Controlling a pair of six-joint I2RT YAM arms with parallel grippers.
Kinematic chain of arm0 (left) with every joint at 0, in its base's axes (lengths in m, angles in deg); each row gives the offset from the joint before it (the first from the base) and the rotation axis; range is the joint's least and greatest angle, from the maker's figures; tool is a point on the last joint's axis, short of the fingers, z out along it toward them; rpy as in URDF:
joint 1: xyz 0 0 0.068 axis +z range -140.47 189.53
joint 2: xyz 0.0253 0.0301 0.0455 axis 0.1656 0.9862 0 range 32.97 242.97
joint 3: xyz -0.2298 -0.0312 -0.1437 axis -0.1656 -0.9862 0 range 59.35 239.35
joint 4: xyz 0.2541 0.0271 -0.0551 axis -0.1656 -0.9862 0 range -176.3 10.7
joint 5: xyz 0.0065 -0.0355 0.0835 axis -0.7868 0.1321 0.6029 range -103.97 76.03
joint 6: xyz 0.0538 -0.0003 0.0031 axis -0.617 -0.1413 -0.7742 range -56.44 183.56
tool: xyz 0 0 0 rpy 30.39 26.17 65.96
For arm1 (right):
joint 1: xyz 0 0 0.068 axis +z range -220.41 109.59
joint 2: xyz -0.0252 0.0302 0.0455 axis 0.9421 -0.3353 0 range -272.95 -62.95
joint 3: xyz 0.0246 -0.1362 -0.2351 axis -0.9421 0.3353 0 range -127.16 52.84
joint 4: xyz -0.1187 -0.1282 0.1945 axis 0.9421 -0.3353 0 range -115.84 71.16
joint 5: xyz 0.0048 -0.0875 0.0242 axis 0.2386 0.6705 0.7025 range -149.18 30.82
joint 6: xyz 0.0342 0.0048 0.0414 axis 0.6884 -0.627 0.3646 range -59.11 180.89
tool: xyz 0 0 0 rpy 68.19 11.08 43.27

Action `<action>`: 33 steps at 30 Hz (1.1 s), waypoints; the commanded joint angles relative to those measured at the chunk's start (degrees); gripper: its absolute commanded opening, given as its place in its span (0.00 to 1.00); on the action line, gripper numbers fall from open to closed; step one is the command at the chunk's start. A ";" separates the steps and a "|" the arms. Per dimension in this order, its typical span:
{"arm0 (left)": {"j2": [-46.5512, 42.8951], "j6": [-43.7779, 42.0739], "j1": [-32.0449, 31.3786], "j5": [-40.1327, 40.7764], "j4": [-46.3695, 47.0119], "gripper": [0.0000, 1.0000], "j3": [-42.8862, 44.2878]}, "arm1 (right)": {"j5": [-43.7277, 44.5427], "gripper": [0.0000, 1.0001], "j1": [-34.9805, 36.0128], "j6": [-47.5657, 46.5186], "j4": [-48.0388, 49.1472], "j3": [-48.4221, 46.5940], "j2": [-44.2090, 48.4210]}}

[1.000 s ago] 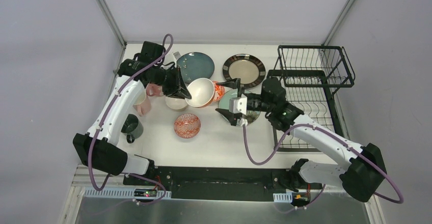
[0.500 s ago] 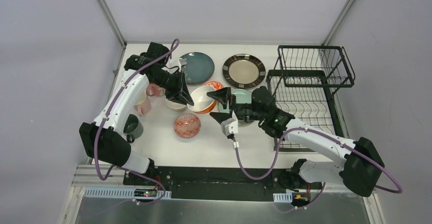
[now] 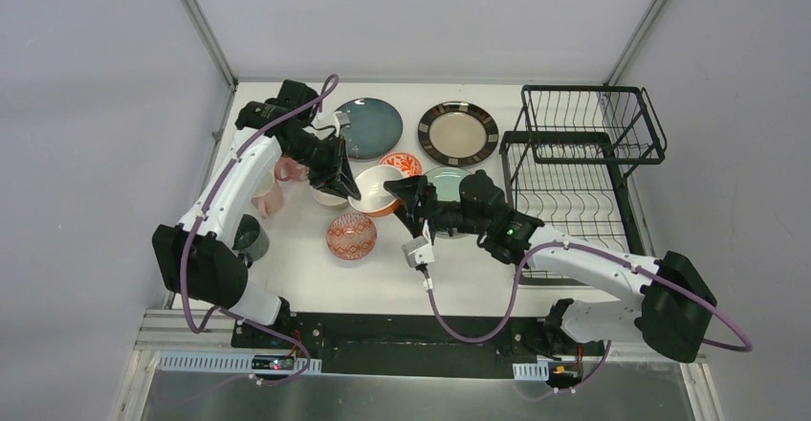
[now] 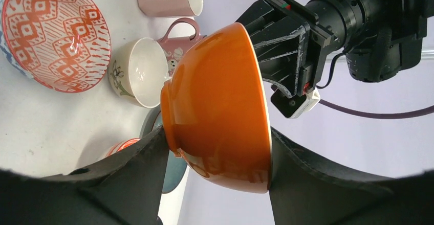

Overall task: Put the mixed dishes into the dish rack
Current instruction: Turn the bowl upside down on the dish rack.

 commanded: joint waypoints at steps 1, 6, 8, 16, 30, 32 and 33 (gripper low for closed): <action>0.66 1.17 -0.21 -2.63 -0.06 0.05 2.95 | 1.29 0.44 1.65 -5.02 0.03 -0.22 -0.43; 2.24 1.66 -0.14 -1.07 -0.02 0.10 5.04 | 5.24 0.32 3.45 -4.59 -0.45 0.88 -2.20; 3.18 1.66 -0.14 -1.21 -0.02 0.10 5.81 | 7.01 0.28 4.10 -4.24 1.55 2.83 -2.86; 7.84 2.08 -0.05 -0.45 -0.58 0.02 8.36 | 11.43 0.21 6.73 -2.36 7.87 6.49 -6.41; 8.47 2.67 0.98 4.21 -0.64 0.33 8.84 | 13.88 0.14 7.71 2.36 16.17 7.93 -11.13; 8.18 2.84 1.32 4.44 -0.64 0.37 9.25 | 14.57 0.12 7.70 4.90 16.85 8.19 -11.09; 8.01 2.97 1.55 4.53 -0.57 0.39 9.53 | 14.84 0.11 7.75 5.63 16.97 8.34 -11.06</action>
